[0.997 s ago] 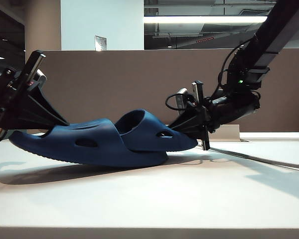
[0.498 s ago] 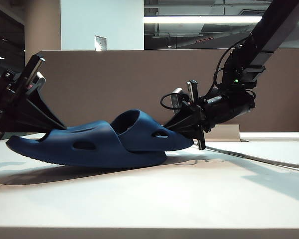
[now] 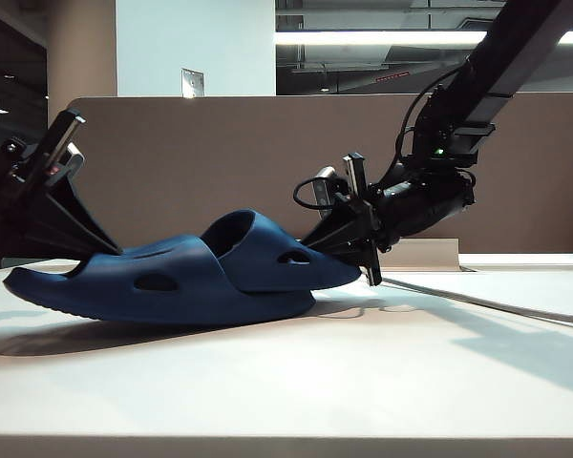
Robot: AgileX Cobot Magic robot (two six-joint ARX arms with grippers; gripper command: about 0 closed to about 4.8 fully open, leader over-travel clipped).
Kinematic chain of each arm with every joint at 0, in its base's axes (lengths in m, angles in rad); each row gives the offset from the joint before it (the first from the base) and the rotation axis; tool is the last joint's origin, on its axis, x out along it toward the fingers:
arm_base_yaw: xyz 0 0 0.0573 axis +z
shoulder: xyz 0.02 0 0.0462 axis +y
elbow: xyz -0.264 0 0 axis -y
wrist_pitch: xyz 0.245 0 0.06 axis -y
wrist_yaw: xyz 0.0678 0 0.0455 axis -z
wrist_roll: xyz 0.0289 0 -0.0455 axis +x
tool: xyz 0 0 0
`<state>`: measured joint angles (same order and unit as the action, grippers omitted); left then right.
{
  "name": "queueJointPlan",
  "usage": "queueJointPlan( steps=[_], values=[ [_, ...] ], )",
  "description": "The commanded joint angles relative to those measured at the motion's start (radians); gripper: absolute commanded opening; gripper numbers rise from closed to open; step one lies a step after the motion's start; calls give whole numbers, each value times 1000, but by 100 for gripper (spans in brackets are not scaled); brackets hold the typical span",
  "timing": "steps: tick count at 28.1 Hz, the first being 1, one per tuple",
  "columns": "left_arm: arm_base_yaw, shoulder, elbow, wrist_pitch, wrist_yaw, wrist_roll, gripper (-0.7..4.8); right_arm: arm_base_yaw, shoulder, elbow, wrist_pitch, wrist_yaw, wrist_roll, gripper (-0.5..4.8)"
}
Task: Interlock the pair of blue slippers on the table with their fronts facing up.
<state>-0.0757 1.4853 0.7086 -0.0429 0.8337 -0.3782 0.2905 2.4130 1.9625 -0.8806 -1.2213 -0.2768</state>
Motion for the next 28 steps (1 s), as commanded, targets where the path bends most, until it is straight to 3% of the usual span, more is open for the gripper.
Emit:
queueJointPlan(
  steps=[1, 3, 6, 14, 17, 23, 26, 28],
  values=[
    [-11, 0, 6, 45, 31, 12, -6, 39, 6, -5, -4, -8, -3, -1],
    [-11, 0, 6, 37, 30, 12, -6, 37, 6, -5, -4, -8, -4, 3],
    [-11, 0, 6, 33, 30, 12, -6, 35, 6, -5, -4, -8, -4, 65],
    [-9, -1, 6, 10, 15, 30, -6, 1, 0, -5, -8, -14, -3, 69],
    [-8, -1, 6, -14, -5, 53, -6, -22, -11, -5, -9, -19, -2, 113],
    [-8, 0, 6, -19, -10, 58, -6, -69, -31, -4, -5, -69, 15, 123],
    [-8, 0, 6, -19, -11, 58, -6, -85, -37, -4, -8, -75, 16, 175],
    [-8, -1, 6, -19, -11, 58, -6, -93, -39, -4, -8, -82, 18, 181]
  ],
)
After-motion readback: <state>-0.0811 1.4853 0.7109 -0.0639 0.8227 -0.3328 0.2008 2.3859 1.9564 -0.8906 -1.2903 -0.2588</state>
